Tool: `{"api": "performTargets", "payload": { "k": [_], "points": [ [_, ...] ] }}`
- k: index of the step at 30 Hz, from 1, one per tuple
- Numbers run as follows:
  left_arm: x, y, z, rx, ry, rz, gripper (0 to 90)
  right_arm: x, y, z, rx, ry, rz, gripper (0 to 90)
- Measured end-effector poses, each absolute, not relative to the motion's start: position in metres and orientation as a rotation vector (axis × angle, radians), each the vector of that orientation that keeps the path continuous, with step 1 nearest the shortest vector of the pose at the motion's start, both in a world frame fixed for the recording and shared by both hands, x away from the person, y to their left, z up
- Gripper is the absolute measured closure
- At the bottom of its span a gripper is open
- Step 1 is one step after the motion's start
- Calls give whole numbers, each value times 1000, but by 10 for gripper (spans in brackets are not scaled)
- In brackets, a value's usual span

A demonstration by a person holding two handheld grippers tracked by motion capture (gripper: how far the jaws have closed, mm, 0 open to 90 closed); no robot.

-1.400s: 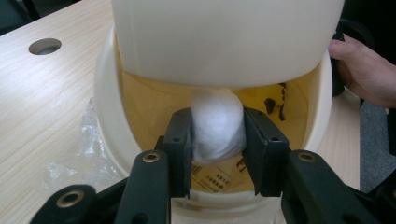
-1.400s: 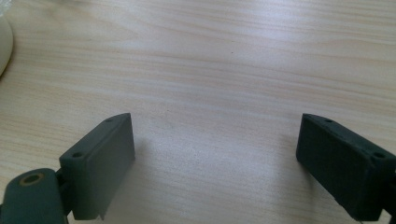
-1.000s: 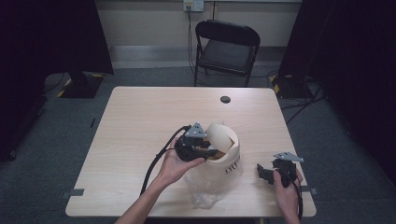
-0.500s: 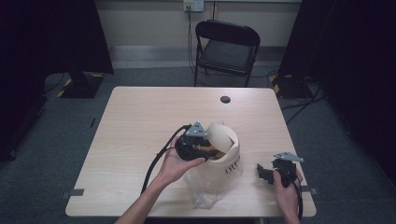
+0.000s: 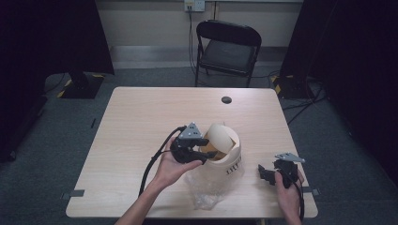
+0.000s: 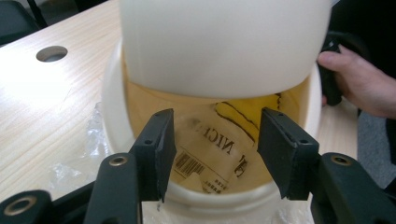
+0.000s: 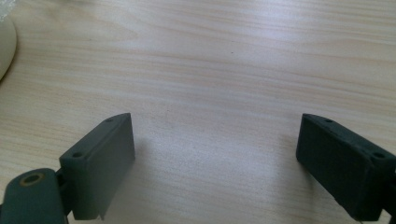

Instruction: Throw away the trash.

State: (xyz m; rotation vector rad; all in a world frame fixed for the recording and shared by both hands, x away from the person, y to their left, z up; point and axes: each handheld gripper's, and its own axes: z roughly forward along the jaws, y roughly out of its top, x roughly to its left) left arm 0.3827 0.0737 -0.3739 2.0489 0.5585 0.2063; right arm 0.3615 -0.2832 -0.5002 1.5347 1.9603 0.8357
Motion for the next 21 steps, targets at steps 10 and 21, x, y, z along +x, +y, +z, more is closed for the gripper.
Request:
{"api": "performTargets", "payload": {
  "k": [10, 21],
  "points": [
    [375, 96, -369, 2001, 552, 216, 490, 362, -283, -500, 1535, 1960, 836, 107],
    [379, 138, -374, 1976, 680, 283, 391, 362, -283, -500, 1535, 1960, 836, 107]
  ]
}}
